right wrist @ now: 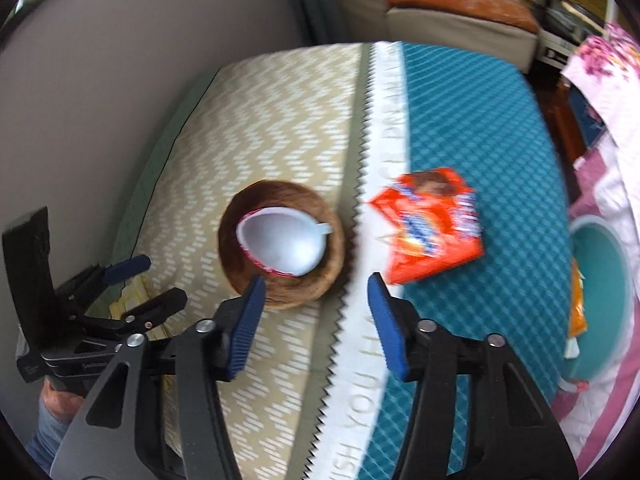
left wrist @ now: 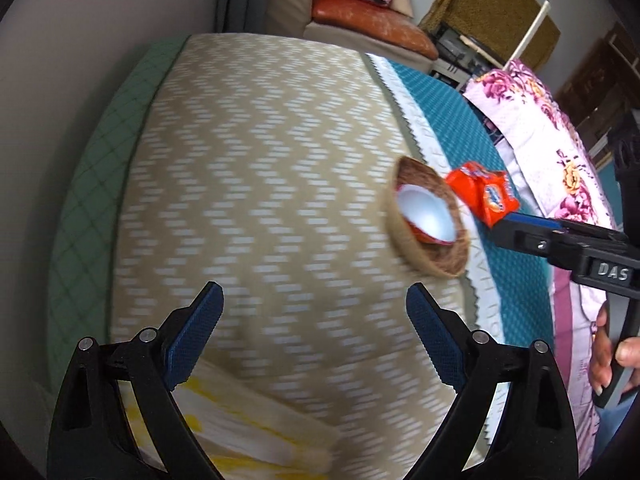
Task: Collect trash
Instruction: 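Grasp the white cup in the coconut shell bowl with the right gripper, then grasp the coconut shell bowl with the left gripper while the right lifts the white cup, then carry the coconut bowl with the left gripper while the right carries the white cup to the bin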
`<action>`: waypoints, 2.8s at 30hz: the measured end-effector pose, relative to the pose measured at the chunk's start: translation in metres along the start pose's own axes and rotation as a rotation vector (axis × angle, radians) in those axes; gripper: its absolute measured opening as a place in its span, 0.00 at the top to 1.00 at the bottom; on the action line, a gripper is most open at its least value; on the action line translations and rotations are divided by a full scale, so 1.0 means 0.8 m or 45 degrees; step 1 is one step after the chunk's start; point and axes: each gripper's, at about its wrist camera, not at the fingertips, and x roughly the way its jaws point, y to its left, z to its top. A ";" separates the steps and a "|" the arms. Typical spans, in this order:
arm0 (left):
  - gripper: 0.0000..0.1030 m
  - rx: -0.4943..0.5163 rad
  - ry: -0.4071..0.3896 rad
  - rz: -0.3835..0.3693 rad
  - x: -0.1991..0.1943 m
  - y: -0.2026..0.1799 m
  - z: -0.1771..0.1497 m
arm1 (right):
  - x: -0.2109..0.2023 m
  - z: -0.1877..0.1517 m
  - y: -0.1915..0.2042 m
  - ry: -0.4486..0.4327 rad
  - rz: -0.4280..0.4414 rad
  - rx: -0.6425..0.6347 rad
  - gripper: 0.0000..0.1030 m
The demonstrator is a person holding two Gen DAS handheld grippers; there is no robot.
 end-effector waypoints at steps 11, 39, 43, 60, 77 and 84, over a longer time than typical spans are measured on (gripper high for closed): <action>0.10 -0.063 0.005 -0.004 0.002 0.061 0.003 | 0.070 0.015 0.056 0.122 -0.020 -0.165 0.61; 0.37 0.042 0.057 -0.138 0.063 -0.059 0.037 | -0.009 0.018 0.006 -0.102 0.075 -0.042 0.95; 0.61 0.034 0.103 -0.127 0.084 -0.075 0.040 | -0.021 0.015 -0.015 -0.134 0.060 0.010 0.95; 0.92 0.124 -0.015 0.097 0.050 -0.140 0.029 | -0.073 -0.035 -0.125 -0.238 0.058 0.233 0.96; 0.92 0.317 -0.024 -0.011 0.016 -0.268 0.020 | -0.138 -0.103 -0.235 -0.413 0.047 0.432 0.95; 0.92 0.452 0.031 -0.110 0.053 -0.363 0.019 | -0.177 -0.134 -0.288 -0.489 -0.018 0.522 0.95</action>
